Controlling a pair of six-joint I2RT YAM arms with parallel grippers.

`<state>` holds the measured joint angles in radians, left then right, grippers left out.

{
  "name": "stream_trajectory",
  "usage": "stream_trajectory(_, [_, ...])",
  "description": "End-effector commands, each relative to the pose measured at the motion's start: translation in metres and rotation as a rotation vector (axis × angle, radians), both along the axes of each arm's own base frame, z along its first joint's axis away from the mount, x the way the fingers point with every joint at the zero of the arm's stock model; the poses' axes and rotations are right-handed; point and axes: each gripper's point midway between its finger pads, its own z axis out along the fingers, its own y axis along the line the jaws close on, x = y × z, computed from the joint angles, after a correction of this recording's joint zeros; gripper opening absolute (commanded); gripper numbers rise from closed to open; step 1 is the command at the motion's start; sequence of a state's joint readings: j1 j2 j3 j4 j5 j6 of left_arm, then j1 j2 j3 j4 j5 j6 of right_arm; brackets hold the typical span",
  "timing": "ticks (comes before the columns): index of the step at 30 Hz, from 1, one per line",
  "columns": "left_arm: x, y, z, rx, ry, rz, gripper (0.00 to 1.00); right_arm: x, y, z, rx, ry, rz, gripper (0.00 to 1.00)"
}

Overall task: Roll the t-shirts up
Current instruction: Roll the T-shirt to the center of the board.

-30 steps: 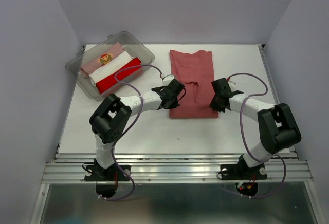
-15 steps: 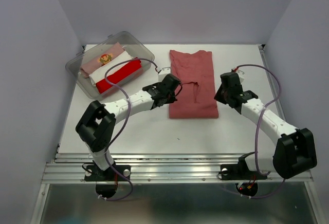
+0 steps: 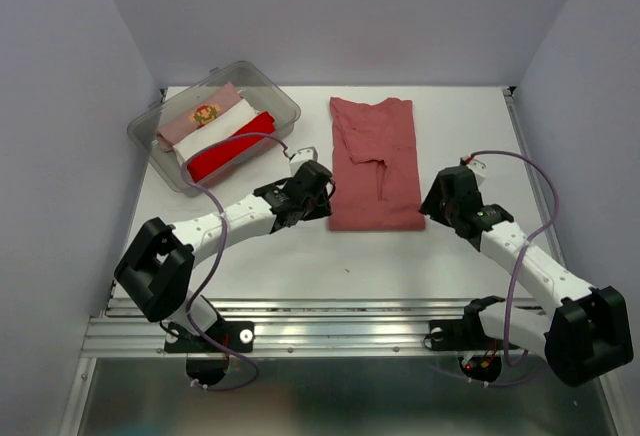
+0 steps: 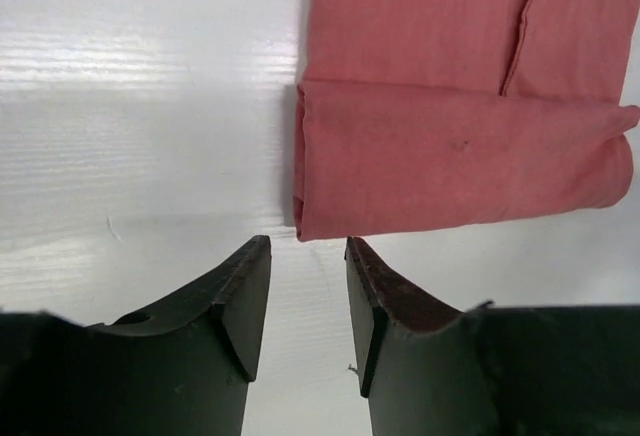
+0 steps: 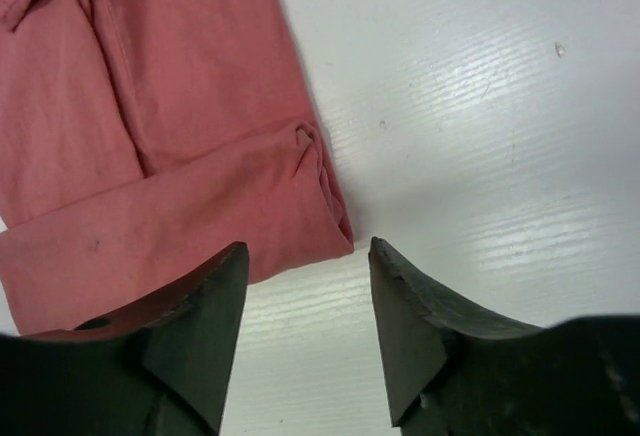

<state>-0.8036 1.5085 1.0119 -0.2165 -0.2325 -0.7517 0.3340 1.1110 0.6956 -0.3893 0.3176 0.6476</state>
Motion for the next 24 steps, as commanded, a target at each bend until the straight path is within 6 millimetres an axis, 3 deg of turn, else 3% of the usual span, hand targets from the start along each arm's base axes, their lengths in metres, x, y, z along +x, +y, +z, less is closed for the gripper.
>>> stream_trajectory(1, [-0.015, -0.001, 0.0, -0.078, 0.024, -0.003, 0.48, -0.003, 0.007, 0.003, 0.063, -0.029, 0.007, 0.62])
stream_trajectory(4, [-0.023, -0.002, -0.013, -0.103, 0.051, -0.012, 0.53, -0.01, 0.012, -0.014, 0.102, 0.009, 0.006, 0.67])
stream_trajectory(9, [-0.029, -0.009, -0.021, -0.183, 0.061, -0.011, 0.58, -0.02, 0.01, -0.045, 0.161, 0.08, -0.019, 0.67])
stream_trajectory(10, [-0.034, -0.006, -0.03, -0.182, 0.08, -0.01, 0.58, -0.018, 0.01, -0.047, 0.186, 0.074, -0.026, 0.66])
stream_trajectory(16, [-0.032, -0.012, -0.035, -0.269, 0.054, 0.017, 0.57, -0.02, 0.006, -0.057, 0.266, 0.068, -0.046, 0.6])
stream_trajectory(20, [-0.033, -0.009, -0.043, -0.303, 0.056, 0.052, 0.54, -0.02, 0.005, -0.064, 0.287, 0.064, -0.045, 0.51])
stream_trajectory(24, [-0.03, -0.012, -0.048, -0.305, 0.06, 0.056, 0.51, -0.016, 0.01, -0.065, 0.303, 0.055, -0.026, 0.5])
